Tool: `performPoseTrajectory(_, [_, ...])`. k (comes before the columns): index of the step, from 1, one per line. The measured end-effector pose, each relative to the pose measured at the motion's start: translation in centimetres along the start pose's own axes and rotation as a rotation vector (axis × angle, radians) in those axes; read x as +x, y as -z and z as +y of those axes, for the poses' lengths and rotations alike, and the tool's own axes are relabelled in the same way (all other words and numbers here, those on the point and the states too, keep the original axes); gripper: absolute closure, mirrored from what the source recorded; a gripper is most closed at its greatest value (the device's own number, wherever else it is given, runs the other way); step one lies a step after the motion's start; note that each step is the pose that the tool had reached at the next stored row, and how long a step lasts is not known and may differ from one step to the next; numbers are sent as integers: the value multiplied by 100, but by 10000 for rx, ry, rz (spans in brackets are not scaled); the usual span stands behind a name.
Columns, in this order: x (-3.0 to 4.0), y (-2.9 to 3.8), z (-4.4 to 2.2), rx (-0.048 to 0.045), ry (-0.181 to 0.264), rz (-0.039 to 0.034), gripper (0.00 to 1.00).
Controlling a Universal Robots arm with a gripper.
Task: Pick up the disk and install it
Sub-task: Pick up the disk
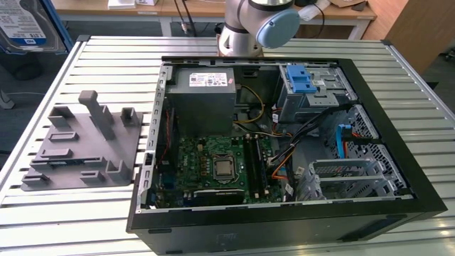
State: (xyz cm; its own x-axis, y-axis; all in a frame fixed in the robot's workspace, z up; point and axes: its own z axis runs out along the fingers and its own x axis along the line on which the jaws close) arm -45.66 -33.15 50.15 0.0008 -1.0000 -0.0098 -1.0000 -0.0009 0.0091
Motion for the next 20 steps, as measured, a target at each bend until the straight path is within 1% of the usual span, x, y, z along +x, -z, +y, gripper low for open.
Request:
performPoseTrajectory(5, [-1,83,1,0,0,0,64])
performPoseTrajectory(12, [-1,89,-3,1,0,0,64])
performPoseTrajectory(20, [-1,90,-37,1,1,-1,64])
